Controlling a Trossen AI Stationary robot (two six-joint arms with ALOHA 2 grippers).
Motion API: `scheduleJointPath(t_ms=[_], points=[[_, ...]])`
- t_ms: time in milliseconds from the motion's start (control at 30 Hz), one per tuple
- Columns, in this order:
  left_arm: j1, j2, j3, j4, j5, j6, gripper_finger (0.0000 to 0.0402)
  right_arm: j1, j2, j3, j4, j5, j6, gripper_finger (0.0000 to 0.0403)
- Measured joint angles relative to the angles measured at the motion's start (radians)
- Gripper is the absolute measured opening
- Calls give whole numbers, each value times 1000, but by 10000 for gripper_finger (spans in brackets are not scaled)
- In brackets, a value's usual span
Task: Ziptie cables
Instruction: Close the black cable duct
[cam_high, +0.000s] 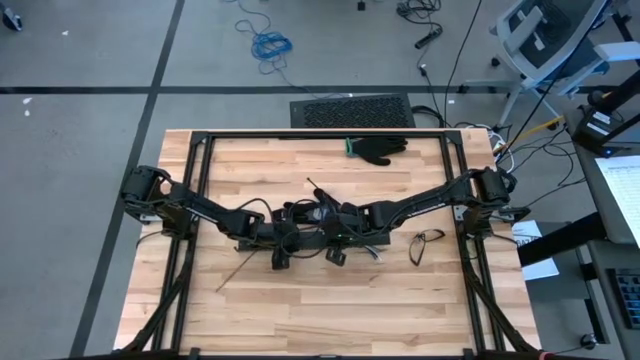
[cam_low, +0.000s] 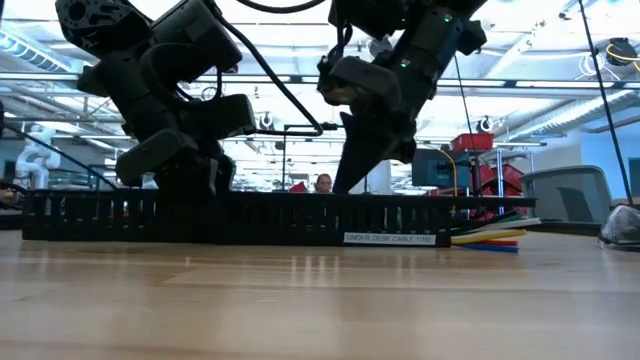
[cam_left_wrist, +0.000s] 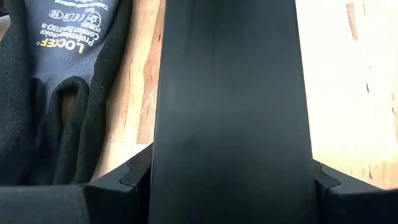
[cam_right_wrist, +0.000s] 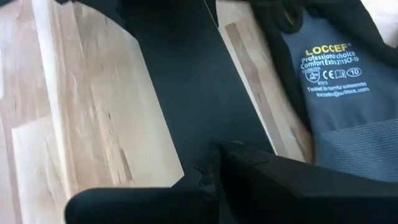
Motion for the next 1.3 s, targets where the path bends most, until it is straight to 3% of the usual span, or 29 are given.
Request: scheduleJointPath(t_ms=[400, 667, 800, 1000, 1167, 1300], points=[[1, 0, 3, 23, -8, -3, 236, -32, 13, -3, 187, -24, 36, 0], [1, -1, 3, 18, -8, -3, 236, -45, -72, -3, 197, -23, 21, 0], [1, -1, 3, 16, -7, -3, 236, -53, -163, 0, 105, -21, 3, 0], [0, -1, 3, 12, -7, -2, 236, -54, -264, 0, -196, -19, 3, 0], [0, -1, 3, 11, -7, -2, 236, -31, -269, -2, -400, -20, 9, 0], [0, -1, 3, 11, -6, -2, 236, -15, -238, -1, -417, -20, 4, 0]])
